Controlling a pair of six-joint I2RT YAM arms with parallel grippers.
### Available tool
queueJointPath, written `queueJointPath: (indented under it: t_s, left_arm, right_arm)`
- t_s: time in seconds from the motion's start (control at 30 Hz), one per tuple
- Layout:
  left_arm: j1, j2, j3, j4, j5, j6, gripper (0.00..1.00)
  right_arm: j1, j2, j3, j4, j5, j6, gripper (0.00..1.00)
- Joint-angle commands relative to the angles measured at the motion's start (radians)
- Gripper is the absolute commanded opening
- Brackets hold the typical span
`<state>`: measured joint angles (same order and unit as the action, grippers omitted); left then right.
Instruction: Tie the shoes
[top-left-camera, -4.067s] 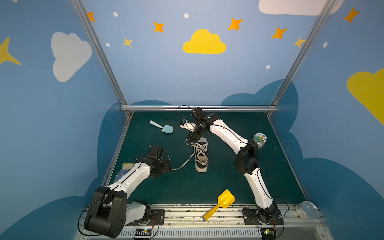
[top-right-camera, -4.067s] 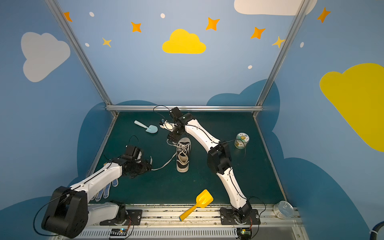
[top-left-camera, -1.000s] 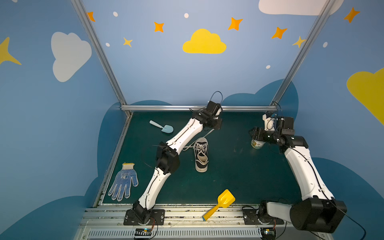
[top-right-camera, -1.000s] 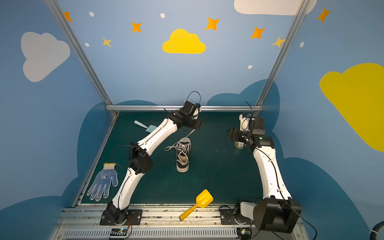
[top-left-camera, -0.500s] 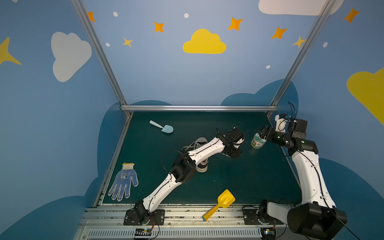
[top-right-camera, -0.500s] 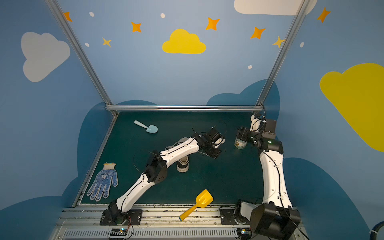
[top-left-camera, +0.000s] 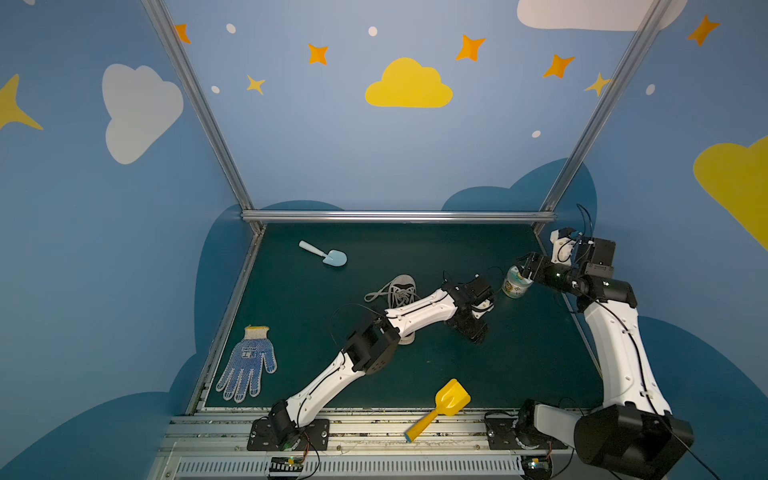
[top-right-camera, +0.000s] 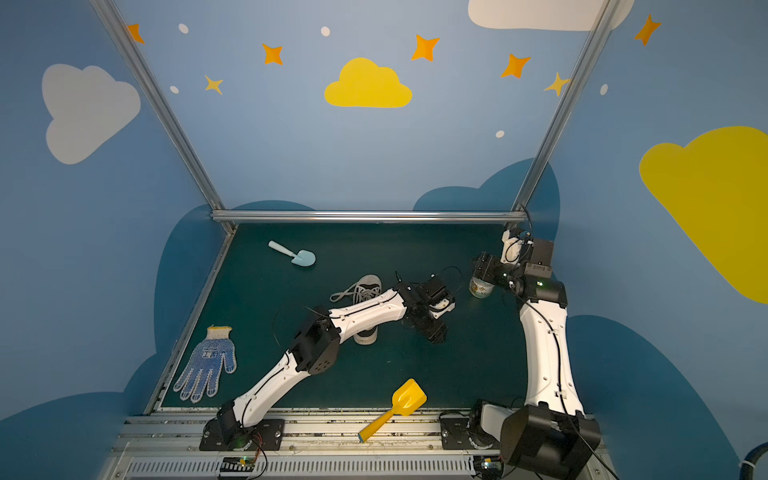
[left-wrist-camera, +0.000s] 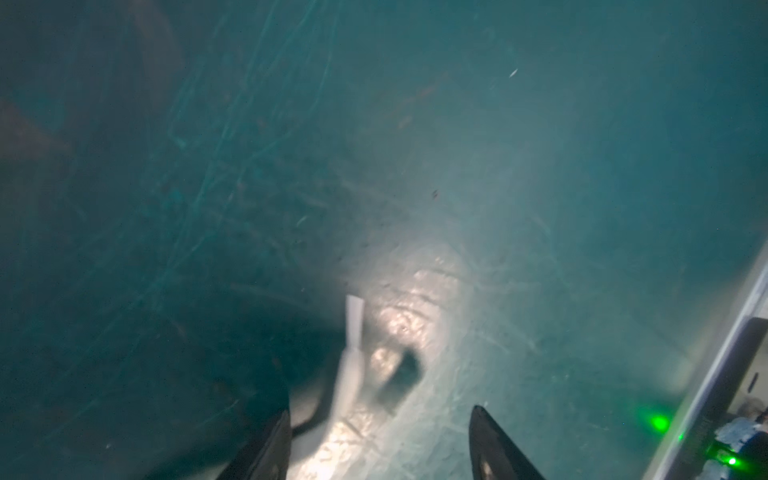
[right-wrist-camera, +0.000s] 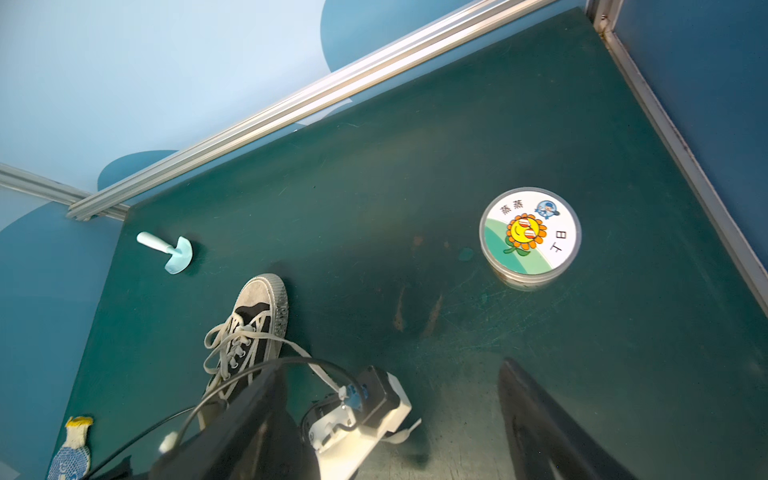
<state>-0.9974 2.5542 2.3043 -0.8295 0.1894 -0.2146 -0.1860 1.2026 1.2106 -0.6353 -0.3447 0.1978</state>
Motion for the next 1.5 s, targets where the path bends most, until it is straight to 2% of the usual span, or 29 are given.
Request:
queueJointPath:
  t_s: [0.0, 0.17, 0.37, 0.47, 0.57, 0.7, 0.8, 0.93, 1.03, 1.27, 1.47]
  left_arm:
    - [0.025, -0.124, -0.007, 0.043, 0.005, -0.016, 0.68]
    - [0.080, -0.210, -0.057, 0.066, 0.012, -0.038, 0.69]
    - [0.166, -0.328, -0.147, 0.051, 0.000, -0.056, 0.68]
    - [0.208, -0.419, -0.244, 0.067, -0.015, -0.058, 0.69]
    - [0.259, -0.526, -0.377, 0.103, -0.019, -0.066, 0.69]
    - [0.329, -0.686, -0.575, 0.170, -0.089, -0.075, 0.69]
    - [0.385, -0.785, -0.700, 0.202, -0.107, -0.068, 0.70]
    - [0.425, -0.881, -0.800, 0.149, -0.205, -0.052, 0.71]
    - [0.461, -0.947, -0.887, 0.142, -0.217, -0.053, 0.71]
    - [0.522, -1.083, -1.077, 0.185, -0.194, -0.093, 0.71]
    - [0.525, -1.106, -1.127, 0.160, -0.189, -0.103, 0.71]
  right_arm:
    - [-0.018, 0.003, 0.006, -0.046, 0.029, 0.010, 0.80]
    - [-0.022, 0.024, 0.015, -0.110, 0.068, -0.007, 0.79]
    - [0.019, 0.072, -0.007, -0.175, 0.042, -0.048, 0.80]
    - [0.069, 0.130, -0.012, -0.211, -0.035, -0.029, 0.81]
    - [0.145, 0.218, -0.011, -0.244, -0.048, 0.022, 0.81]
    - [0.241, 0.328, -0.005, -0.215, -0.110, 0.043, 0.85]
    - [0.300, 0.411, 0.025, -0.215, -0.100, 0.029, 0.86]
    - [0.347, 0.562, 0.099, -0.285, -0.101, 0.022, 0.86]
    - [0.384, 0.630, 0.112, -0.295, -0.077, 0.014, 0.86]
    - [0.426, 0.651, 0.037, -0.231, -0.062, 0.011, 0.86]
    - [0.430, 0.668, 0.001, -0.196, -0.062, -0.006, 0.86]
